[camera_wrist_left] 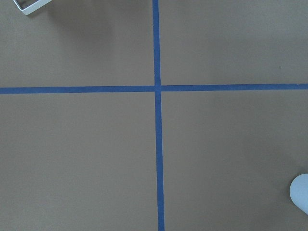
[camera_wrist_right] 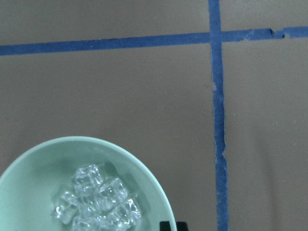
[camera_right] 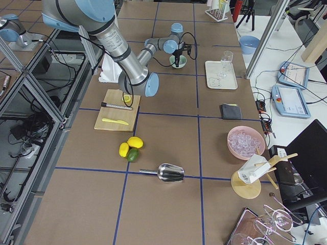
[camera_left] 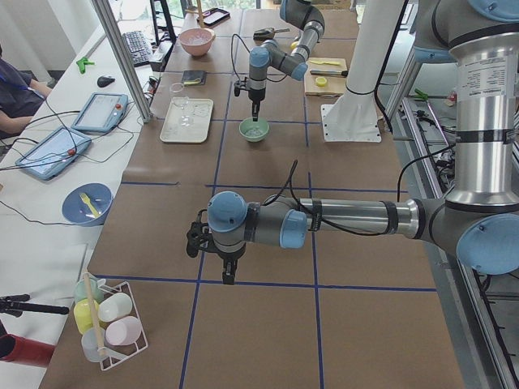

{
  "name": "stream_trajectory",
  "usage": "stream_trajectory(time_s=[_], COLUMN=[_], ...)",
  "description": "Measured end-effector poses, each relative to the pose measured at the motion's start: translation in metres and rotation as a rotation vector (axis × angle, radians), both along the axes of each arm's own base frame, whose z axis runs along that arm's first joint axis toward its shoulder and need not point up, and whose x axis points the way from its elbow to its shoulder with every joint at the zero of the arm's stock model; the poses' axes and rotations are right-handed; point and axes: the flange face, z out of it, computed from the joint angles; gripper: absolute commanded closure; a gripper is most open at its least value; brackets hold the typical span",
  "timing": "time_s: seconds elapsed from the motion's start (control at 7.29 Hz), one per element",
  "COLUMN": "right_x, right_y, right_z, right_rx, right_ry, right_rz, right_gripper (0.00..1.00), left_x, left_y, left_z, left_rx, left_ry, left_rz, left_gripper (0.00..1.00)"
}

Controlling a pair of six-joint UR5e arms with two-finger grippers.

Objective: Pour ice into bowl

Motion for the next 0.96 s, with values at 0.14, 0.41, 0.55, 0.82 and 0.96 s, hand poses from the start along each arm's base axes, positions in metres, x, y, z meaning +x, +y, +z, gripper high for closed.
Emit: stream_trajectory(time_s=[0.14, 0.41, 0.55, 0.82, 0.96], right_x=[0.015, 0.066, 0.101, 0.193, 0.236], right_y=[-0.004, -0.01, -0.017, -0.035, -0.039], right_z=[-0.007, -0.007, 0.004, 0.051, 0.085], right_rx=[0.007, 0.038, 0.065, 0.137, 0.163], right_ry=[-0.02, -0.06, -0.073, -0.085, -0.068], right_rz=[0.006, 0.024, 0.029, -0.03, -0.05], right_gripper=[1.0, 1.0, 1.0, 1.0, 1.0], left_x=[0.0, 0.0, 0.0, 0.0, 0.0], left_y=[0.0, 0.001, 0.002, 0.005, 0.005], left_z=[0.001, 0.003, 0.004, 0.005, 0.002], left_rx=[-0.001, -0.005, -0.007, -0.009, -0.002], left_ry=[0.0, 0.0, 0.0, 0.0, -0.001], left_rz=[0.0, 0.0, 0.0, 0.0, -0.001], left_gripper=[0.0, 0.0, 0.0, 0.0, 0.0])
